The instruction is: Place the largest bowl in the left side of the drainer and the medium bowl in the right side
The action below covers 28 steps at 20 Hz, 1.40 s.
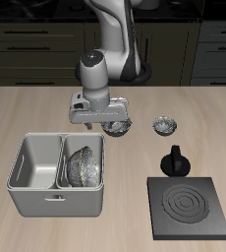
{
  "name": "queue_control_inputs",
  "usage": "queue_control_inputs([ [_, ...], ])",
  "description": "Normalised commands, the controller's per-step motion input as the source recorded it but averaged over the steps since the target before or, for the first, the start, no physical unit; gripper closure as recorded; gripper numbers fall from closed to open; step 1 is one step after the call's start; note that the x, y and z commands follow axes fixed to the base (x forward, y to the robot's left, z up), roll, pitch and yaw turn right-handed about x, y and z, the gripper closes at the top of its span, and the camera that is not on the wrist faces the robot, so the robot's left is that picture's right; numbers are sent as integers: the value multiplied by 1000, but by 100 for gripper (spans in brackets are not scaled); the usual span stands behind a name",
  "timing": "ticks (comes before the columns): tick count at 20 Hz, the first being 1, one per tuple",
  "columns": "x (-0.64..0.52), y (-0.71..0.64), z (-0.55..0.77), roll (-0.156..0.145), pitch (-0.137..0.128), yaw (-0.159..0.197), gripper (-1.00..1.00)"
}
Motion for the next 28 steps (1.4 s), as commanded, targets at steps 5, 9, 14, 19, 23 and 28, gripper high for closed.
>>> queue_control_inputs([
  [5, 36, -124, -39, -16, 18, 0, 100],
  [9, -38, -43, 152, 2, -27, 21, 100],
  [14, 57, -161, 274, -27, -27, 16, 100],
  [19, 114, -438, 560, -83, -42, 13, 100],
  [23, 147, -473, 539, -64, -17, -5, 100],
  [28, 176, -471, 590, -58, -36, -9, 100],
])
